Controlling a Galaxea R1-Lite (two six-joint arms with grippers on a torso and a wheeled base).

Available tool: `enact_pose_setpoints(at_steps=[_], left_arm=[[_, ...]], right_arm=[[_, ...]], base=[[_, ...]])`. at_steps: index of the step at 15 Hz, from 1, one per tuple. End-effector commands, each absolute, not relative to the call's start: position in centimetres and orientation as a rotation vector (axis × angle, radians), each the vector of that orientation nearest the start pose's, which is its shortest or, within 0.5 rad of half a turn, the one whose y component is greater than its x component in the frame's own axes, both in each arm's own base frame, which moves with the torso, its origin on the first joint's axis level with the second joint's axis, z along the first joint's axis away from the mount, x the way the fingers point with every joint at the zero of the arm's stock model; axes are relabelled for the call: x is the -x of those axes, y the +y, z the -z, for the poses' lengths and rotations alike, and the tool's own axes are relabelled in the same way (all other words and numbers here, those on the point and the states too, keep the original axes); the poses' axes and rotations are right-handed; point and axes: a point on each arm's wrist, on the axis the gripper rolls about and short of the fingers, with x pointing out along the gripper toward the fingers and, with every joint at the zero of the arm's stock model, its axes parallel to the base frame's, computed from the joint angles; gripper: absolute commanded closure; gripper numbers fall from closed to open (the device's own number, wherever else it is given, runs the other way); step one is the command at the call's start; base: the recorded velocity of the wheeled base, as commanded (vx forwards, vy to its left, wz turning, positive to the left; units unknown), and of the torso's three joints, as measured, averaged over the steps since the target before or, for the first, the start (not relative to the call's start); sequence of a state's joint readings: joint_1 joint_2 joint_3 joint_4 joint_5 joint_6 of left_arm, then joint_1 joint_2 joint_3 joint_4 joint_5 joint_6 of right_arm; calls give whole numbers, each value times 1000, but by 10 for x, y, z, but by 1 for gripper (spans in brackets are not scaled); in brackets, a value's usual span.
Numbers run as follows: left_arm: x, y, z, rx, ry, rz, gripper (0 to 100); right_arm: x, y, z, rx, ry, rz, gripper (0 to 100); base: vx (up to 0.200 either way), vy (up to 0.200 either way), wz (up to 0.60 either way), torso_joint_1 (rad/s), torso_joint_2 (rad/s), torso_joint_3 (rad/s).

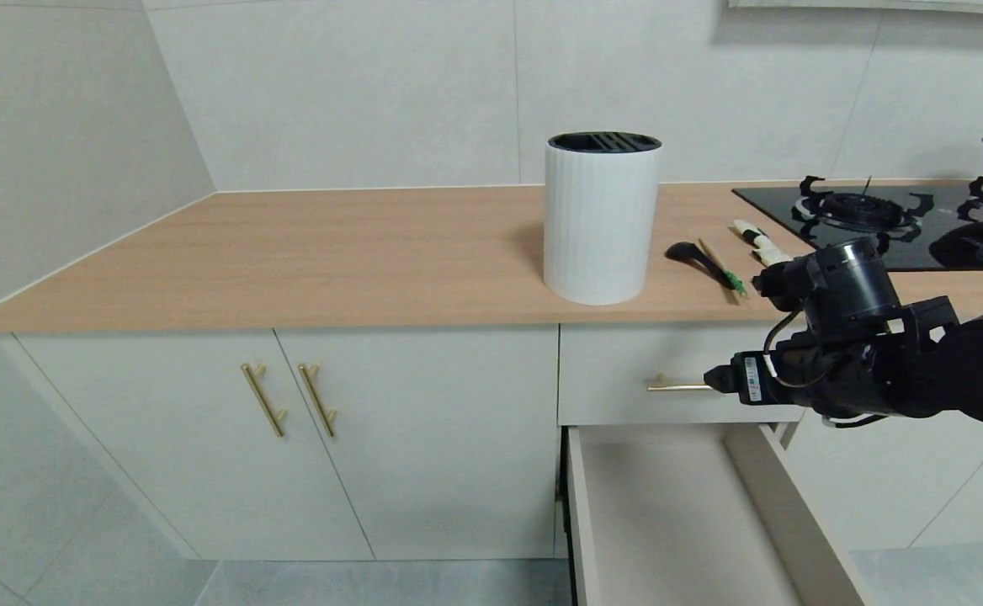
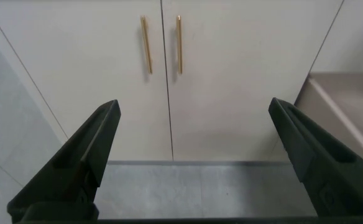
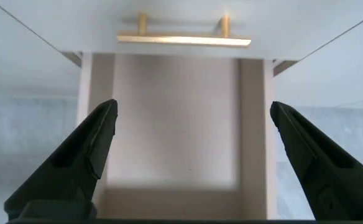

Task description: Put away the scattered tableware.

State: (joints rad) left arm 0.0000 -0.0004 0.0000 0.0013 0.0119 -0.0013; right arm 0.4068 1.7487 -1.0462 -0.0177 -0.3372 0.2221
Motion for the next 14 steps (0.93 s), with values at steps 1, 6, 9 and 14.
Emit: enact_pose_setpoints(at_steps=[1, 6, 9, 14], left_arm=[[23, 0, -75, 2, 2, -12, 0], [23, 0, -75, 2, 2, -12, 0], [23, 0, -75, 2, 2, -12, 0], [23, 0, -75, 2, 2, -12, 0]], right_arm=[[-291, 116, -177, 33, 636, 7, 0], [-292, 114, -180, 30, 620, 24, 0], [-296, 115, -186, 13, 566, 17, 0], [-346, 106, -196, -61, 443, 70, 0]], base=[[0, 0, 0, 183, -481, -290], [0, 0, 0, 189, -466, -262], [0, 0, 0, 48, -115, -67], [0, 0, 0, 0, 0, 0]])
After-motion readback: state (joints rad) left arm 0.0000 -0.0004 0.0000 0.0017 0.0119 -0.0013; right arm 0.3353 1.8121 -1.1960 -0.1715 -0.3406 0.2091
